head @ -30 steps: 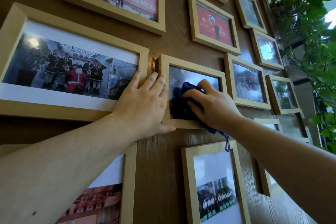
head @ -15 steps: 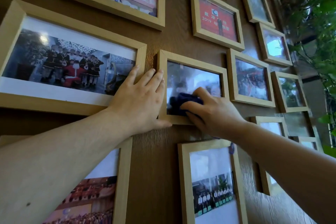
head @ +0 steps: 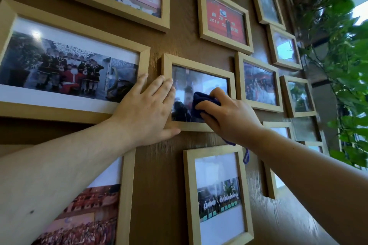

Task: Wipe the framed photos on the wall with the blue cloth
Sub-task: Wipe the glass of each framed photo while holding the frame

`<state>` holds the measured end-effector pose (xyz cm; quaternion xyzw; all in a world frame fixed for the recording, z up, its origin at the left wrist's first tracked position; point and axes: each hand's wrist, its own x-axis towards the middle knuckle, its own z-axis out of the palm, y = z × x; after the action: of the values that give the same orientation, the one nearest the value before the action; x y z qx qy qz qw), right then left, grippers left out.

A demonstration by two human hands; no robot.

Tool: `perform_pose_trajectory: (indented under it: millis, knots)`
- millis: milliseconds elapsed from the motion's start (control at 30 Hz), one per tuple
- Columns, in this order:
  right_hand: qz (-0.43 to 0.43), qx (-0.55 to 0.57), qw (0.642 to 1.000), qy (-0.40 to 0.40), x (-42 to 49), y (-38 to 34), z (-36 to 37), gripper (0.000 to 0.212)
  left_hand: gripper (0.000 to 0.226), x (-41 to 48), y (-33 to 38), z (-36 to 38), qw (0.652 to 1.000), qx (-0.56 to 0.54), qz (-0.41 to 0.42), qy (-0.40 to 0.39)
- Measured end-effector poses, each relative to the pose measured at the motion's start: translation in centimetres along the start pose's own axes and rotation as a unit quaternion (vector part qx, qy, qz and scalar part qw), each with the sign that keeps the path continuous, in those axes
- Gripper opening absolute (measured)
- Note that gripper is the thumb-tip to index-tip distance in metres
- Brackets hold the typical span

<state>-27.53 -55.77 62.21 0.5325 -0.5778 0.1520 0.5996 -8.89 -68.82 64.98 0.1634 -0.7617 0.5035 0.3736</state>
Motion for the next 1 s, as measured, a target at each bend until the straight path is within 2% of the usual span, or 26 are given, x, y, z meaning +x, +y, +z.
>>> perform_pose_trajectory:
  millis: [133,300,433,800,1000]
  knots:
    - [0.059,-0.017,0.998,-0.028,-1.7,1.3,-1.3,0.036,0.096,0.7,0.6,-0.4,0.999,-0.038,0.019,0.014]
    - [0.09,-0.052,0.993,-0.062,-3.7,2.2,-2.4,0.036,0.093,1.4,2.1,-1.1,0.996,-0.075,0.044,0.03]
    - [0.113,-0.038,0.99,-0.072,-4.8,2.7,-2.5,0.034,0.093,1.6,3.7,-1.3,0.995,-0.081,0.055,0.027]
    - [0.137,0.0,0.991,0.003,-6.2,9.4,0.3,0.029,0.091,6.6,8.2,-2.0,0.997,-0.062,0.051,0.014]
    - [0.171,0.04,0.983,0.047,-6.0,15.7,2.2,0.03,0.091,11.6,10.8,-0.9,0.998,-0.031,0.032,0.043]
